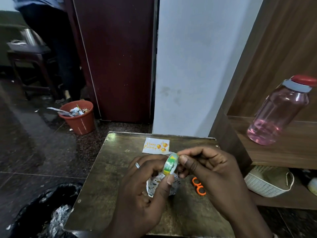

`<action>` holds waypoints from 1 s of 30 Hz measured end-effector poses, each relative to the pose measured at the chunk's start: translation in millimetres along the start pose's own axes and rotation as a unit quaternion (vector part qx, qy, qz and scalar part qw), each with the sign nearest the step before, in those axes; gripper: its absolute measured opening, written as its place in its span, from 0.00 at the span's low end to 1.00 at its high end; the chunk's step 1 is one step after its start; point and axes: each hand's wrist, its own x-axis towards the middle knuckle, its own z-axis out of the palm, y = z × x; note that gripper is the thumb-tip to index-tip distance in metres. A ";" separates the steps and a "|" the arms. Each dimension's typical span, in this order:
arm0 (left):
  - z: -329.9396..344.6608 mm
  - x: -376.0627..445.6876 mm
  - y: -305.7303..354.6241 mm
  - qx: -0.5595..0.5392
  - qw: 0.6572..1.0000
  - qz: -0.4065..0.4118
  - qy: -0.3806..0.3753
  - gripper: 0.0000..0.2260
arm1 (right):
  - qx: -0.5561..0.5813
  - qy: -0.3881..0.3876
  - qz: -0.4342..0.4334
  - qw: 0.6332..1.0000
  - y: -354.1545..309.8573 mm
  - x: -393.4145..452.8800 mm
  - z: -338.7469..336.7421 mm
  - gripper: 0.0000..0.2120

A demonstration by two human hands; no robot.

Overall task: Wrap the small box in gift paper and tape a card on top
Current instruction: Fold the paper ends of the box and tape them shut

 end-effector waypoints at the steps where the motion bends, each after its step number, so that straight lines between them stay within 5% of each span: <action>1: 0.0 1.3 1.3 -0.006 1.000 -0.006 -0.002 0.06 | 0.007 0.001 0.000 1.000 -0.1 -0.3 1.4 0.06; 5: 1.4 2.5 5.0 -0.042 0.999 -0.017 -0.006 0.03 | 0.009 -0.001 0.006 1.000 0.3 -0.5 1.6 0.05; 10: -2.4 4.0 11.3 -0.149 0.976 -0.155 0.030 0.07 | -0.005 -0.035 0.015 0.999 1.0 -2.0 4.3 0.02; 14: -5.0 8.2 12.2 -0.211 0.955 -0.202 0.048 0.09 | -0.046 -0.050 0.011 0.998 7.0 -2.4 8.6 0.10; 20: -3.5 16.7 8.8 -0.359 0.873 -0.325 0.065 0.11 | -0.255 -0.013 -0.127 0.958 7.3 -5.7 13.5 0.12; 30: -11.7 24.1 7.3 -0.422 0.836 -0.349 0.015 0.15 | -0.250 -0.019 -0.126 0.960 13.2 -5.9 13.6 0.12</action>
